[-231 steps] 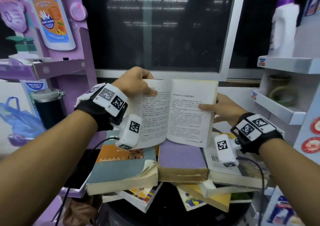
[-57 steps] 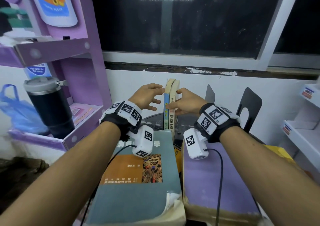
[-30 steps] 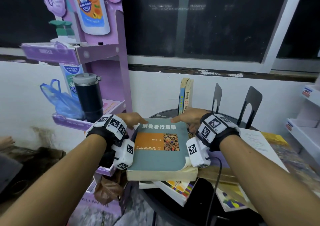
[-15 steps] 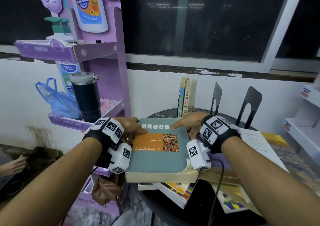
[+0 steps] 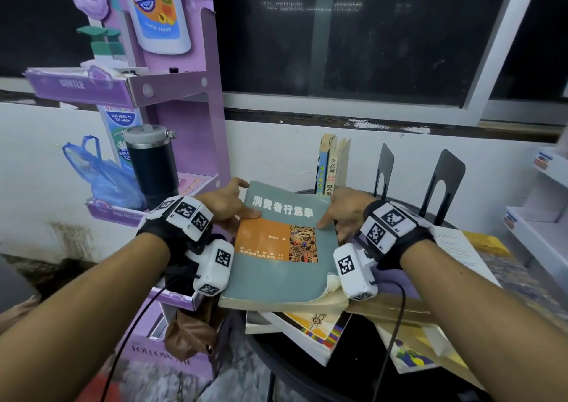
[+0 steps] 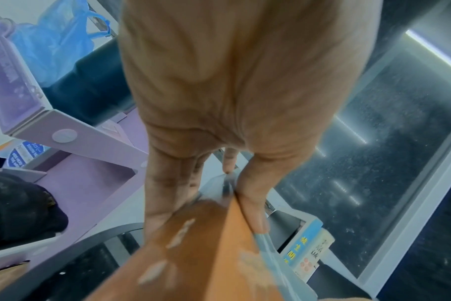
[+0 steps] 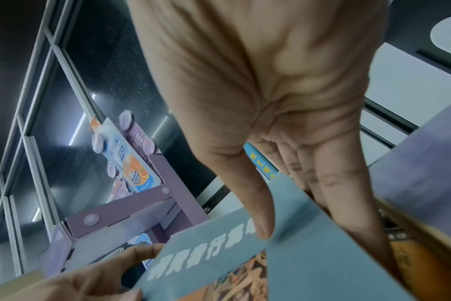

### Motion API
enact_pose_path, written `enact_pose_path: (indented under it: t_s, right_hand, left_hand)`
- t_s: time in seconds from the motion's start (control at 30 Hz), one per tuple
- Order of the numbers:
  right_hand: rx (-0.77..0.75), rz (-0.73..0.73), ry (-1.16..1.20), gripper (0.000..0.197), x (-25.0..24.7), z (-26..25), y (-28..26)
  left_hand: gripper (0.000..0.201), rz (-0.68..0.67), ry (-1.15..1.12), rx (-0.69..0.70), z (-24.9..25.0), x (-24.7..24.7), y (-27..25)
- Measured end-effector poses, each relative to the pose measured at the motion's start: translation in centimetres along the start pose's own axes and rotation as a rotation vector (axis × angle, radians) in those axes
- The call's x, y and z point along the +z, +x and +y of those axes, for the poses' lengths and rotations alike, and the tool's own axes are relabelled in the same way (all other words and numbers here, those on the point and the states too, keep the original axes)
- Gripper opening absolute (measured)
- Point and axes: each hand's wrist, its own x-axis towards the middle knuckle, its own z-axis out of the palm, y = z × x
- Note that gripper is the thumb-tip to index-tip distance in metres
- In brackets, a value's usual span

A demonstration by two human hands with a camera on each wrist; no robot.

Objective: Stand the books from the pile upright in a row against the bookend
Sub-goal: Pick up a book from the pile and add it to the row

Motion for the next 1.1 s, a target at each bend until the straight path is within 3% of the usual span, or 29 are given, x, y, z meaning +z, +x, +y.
enact_pose_path:
  t_s: [0.17, 0.33, 0.5, 0.6, 0.73, 0.87, 1.1]
  right_hand:
    - [-0.1, 0.153, 0.137, 0.043, -1.1, -1.9, -2.5]
    - [-0.284, 0.358, 0.183, 0.057, -1.9, -3.1, -4.1]
    - [-0.426, 0.481, 0.239, 0.054, -1.8, -3.2, -4.4]
    - [-0.452, 0.512, 0.273, 0.052, -1.3, -2.6, -4.3]
    - [-0.483, 0.543, 0.316, 0.055, -0.7, -1.9, -4.3]
    - [-0.494, 0.563, 0.331, 0.056, -0.4, -1.7, -4.6]
    - [-0.518, 0.566, 0.324, 0.053, -0.8, -1.1, -5.1]
  left_hand:
    - [0.075, 0.12, -0.128, 0.154, 0.7, -1.5, -1.1]
    - [0.078, 0.224, -0.275, 0.291, 1.4, -2.5, -2.4]
    - [0.061, 0.246, -0.375, 0.408, 1.5, -2.3, -3.7]
    - [0.052, 0.227, -0.379, 0.451, 1.1, -1.8, -4.2]
    - [0.055, 0.189, -0.383, 0.487, 1.2, -1.3, -4.6]
    - [0.047, 0.148, -0.503, 0.535, 1.9, -0.6, -5.2]
    - [0.04, 0.229, -0.659, 0.606, 2.2, 1.3, -5.7]
